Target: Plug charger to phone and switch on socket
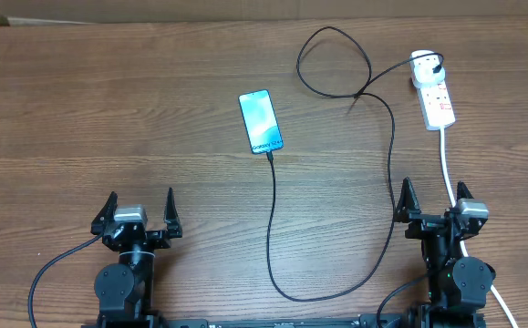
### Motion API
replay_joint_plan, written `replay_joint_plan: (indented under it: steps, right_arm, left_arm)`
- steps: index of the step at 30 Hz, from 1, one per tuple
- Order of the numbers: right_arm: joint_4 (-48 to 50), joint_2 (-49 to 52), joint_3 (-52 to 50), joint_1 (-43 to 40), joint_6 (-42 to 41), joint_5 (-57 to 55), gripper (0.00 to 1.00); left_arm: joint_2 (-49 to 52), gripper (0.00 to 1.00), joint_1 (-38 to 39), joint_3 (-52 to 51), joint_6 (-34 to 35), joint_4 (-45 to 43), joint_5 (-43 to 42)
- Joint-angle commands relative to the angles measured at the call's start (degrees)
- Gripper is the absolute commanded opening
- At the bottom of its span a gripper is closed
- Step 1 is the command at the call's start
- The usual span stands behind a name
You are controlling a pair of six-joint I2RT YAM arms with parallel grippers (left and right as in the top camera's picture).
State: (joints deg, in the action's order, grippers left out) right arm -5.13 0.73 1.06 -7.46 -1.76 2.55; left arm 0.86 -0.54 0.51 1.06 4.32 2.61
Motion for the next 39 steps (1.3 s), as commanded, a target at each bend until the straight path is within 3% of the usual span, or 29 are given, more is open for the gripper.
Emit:
replay_joint_plan:
  steps: [1, 39]
  right_arm:
    - [0.33, -0.57, -0.59, -0.17, -0.37, -0.52, 1.0]
    - [0.35, -0.57, -0.59, 1.77, -0.35, -0.33, 1.0]
  left_arm:
    - [-0.66, 1.0, -0.52, -0.24, -1.09, -0.07, 0.15]
    - [-0.66, 1.0, -0.52, -0.24, -1.09, -0.07, 0.15]
